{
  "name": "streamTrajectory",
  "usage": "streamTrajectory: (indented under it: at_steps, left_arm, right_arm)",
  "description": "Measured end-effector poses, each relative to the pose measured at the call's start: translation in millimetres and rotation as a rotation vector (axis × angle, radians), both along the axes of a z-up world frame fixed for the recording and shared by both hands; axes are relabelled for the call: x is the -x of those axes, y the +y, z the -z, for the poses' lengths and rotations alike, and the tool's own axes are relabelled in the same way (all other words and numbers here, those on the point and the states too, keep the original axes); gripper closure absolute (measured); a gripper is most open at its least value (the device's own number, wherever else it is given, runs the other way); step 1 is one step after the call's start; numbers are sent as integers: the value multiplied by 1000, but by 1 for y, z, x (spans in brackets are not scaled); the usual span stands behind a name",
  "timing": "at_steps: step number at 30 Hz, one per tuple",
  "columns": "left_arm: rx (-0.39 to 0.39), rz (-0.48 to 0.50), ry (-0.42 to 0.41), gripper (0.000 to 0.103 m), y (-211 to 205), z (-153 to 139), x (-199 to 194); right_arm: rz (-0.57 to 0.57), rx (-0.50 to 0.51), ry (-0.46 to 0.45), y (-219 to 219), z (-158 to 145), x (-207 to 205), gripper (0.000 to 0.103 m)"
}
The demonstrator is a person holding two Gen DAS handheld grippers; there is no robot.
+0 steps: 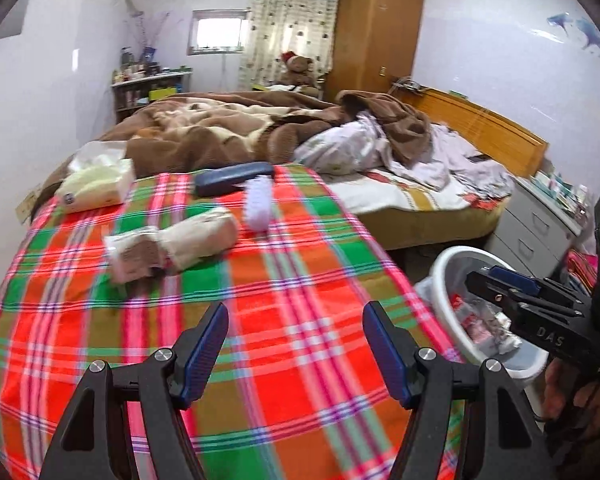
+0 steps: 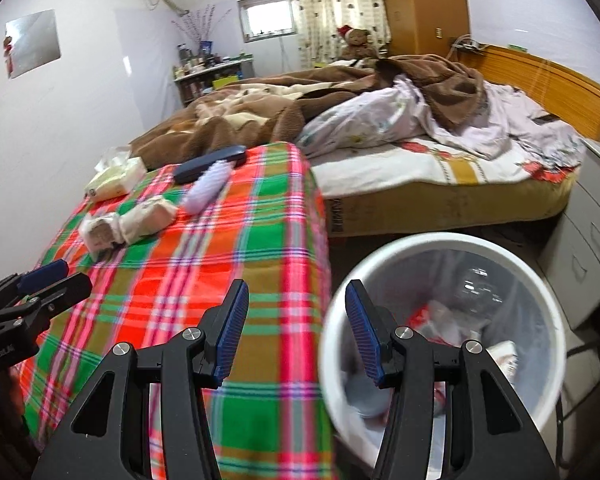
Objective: Collect trash
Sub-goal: 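Grasp the white labeled paper cup with the left tool while the right tool grasps the white paper bag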
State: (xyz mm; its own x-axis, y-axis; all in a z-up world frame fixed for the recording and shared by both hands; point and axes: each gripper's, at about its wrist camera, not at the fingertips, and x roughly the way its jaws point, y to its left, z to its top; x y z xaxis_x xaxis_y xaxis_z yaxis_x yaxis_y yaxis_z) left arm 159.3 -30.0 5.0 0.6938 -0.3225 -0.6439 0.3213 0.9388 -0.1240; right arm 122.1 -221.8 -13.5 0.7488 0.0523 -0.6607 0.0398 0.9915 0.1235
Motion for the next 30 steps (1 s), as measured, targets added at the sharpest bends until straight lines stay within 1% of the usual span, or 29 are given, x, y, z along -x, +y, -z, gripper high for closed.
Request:
streamTrajectory:
  at_steps: [4,7,9,11,15,19,23,26,27,28,30]
  left_arm:
    - [-13,-39,-2,34,29,-1,-12]
    - [-17,-55,-2,34,46,-3,-21]
    - [-46,-72,-8,34,57,-5,-31]
    - [-72,-68,-15,34,63,-9,-41]
    - [-126,-50,-20,34,70,-11,-65]
    - [-192,-4,2,34,74,-6,-89]
    - [-220,37,47,34,77,3,-116]
    - [-238,80,71,34,76,10,-130]
    - [-260,95,79,34,75,14,-133]
    - [-281,100,77,34,74,18,-136]
    - [-288,107,100,34,77,25,-144]
  right_arm:
    - [-33,6,3,18,0,-10,51]
    - [-59,-8,16,30,1,-21,51]
    - [-78,-12,24,40,3,-31,51]
    - [-95,-16,34,49,4,-40,51]
    - [-123,-47,57,62,8,-60,51]
    - [-138,-54,87,79,13,-81,51]
    - [-157,-73,112,93,18,-101,51]
    - [-172,-115,139,101,22,-117,51]
    - [-178,-141,146,102,25,-123,51]
    - [-177,-158,156,103,26,-127,51]
    - [-187,-194,172,107,30,-135,51]
